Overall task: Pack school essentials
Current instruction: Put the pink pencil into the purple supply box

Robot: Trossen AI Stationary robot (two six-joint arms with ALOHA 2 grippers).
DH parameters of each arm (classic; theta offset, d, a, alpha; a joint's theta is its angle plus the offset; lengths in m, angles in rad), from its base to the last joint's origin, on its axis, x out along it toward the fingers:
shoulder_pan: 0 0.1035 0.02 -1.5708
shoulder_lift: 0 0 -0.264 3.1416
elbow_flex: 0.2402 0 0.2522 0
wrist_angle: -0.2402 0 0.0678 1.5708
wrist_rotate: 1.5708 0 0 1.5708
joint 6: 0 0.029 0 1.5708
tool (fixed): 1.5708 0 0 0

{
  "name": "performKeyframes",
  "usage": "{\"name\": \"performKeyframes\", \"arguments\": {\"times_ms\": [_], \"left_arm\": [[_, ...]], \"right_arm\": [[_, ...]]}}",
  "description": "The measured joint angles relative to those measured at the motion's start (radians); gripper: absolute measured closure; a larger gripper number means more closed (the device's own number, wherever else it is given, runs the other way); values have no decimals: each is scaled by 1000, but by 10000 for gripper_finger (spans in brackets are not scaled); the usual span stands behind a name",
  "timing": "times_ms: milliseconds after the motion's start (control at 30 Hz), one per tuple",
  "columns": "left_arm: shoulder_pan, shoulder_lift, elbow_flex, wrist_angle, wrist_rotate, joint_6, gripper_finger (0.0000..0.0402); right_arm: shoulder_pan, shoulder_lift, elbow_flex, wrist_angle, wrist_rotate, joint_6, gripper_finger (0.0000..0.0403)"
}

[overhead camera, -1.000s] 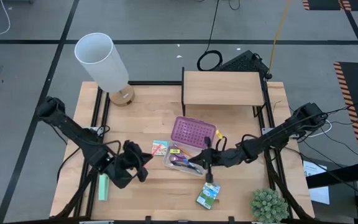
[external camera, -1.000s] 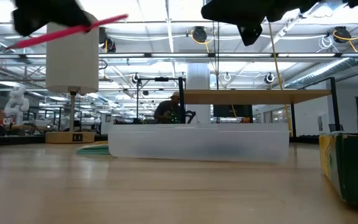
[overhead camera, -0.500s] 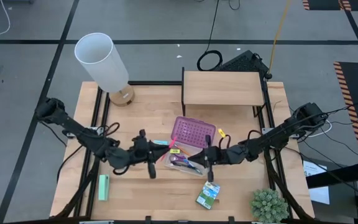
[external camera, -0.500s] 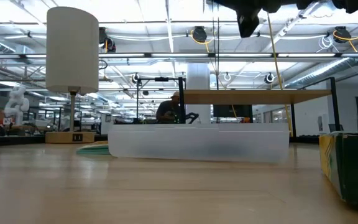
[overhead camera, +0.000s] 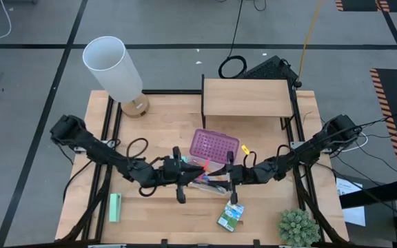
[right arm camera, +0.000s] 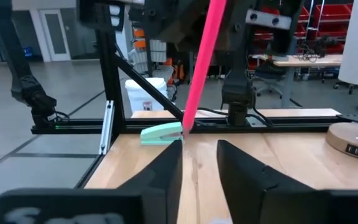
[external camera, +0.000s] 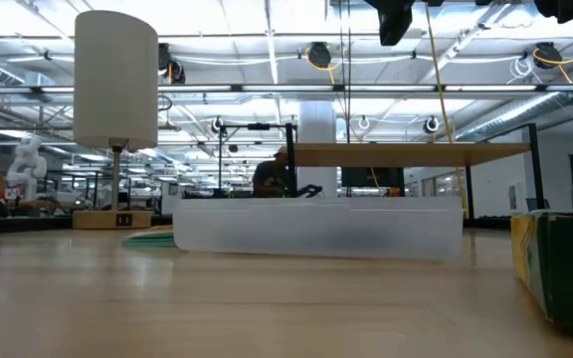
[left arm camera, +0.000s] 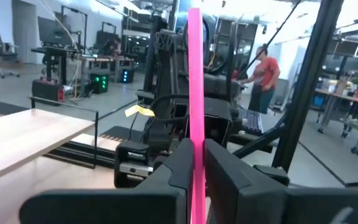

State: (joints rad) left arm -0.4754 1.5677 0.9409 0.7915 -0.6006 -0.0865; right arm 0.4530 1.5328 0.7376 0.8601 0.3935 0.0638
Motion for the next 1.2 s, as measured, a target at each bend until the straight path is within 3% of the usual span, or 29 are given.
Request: {"name": "performKeyframes", "arguments": {"times_ms": [300,600,933,1200], "left_arm": [[16,105,0,152,15,32,366],[32,115,0,191,59,36,366],[62,115,0,191,112,32,366],[62,115,0,205,113,33,366]], "right_arm": [[0,1,0,6,-4,18,264],[0,1,0,4,-5,29,265],[-1,1,0,4,-4,55,287],[-2,1,0,4,-4,55,340]]}}
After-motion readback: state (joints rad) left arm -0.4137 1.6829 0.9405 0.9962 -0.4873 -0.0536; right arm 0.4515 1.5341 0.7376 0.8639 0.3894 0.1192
